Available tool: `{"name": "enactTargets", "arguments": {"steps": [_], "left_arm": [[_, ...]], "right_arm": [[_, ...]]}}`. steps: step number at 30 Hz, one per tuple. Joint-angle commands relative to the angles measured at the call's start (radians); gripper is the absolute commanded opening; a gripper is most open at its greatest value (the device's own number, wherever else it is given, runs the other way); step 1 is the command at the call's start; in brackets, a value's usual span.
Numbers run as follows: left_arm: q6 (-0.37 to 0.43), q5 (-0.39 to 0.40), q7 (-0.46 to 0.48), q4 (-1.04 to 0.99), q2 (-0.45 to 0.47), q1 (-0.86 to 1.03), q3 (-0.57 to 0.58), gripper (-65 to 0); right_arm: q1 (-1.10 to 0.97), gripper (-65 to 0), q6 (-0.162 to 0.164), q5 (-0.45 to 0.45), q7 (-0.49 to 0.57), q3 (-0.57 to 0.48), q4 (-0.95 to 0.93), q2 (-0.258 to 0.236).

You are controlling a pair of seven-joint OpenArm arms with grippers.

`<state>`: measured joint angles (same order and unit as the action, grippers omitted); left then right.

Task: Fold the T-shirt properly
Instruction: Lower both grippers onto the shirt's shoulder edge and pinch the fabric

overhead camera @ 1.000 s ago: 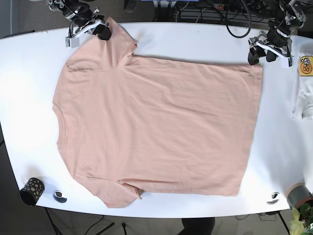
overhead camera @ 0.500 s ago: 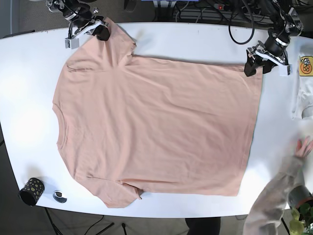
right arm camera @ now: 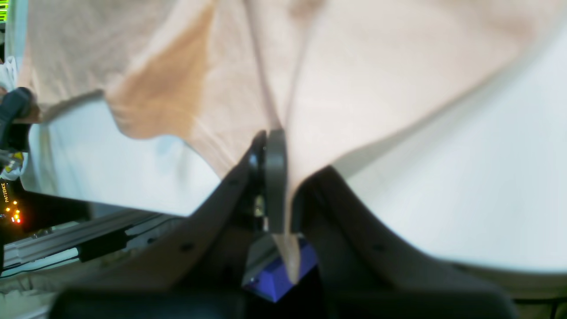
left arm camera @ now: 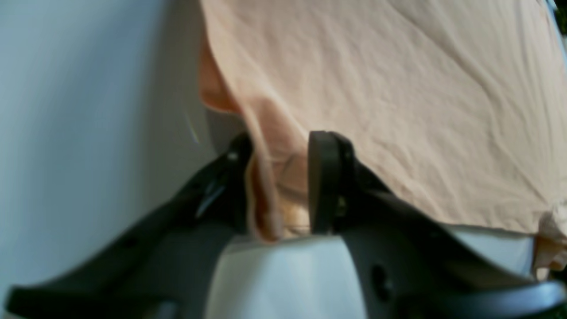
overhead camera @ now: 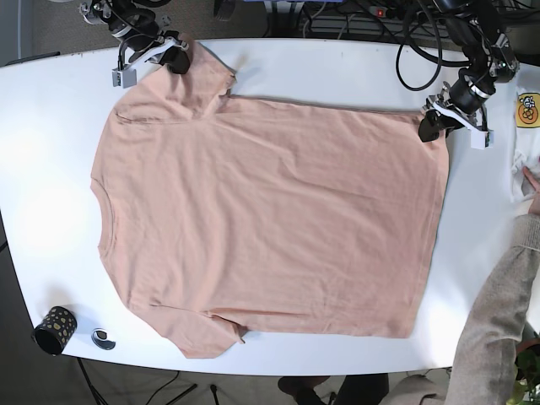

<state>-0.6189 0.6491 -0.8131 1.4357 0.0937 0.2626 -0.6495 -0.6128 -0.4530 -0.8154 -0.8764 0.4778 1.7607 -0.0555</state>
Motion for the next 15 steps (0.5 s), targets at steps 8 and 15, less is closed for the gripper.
{"name": "enactTargets", "arguments": {"steps": [8, 15], "left_arm": [[0.008, -0.033, -0.044, 0.040, 0.019, 0.019, -0.045, -64.0], [-0.005, -0.030, -0.045, 0.139, 0.021, 0.097, -0.092, -64.0]], "right_arm": [[-0.011, -65.0, -0.010, -0.019, 0.007, 0.000, 0.101, -0.002], [-0.040, -65.0, -0.010, -0.019, 0.006, 0.000, 0.143, -0.002]]}}
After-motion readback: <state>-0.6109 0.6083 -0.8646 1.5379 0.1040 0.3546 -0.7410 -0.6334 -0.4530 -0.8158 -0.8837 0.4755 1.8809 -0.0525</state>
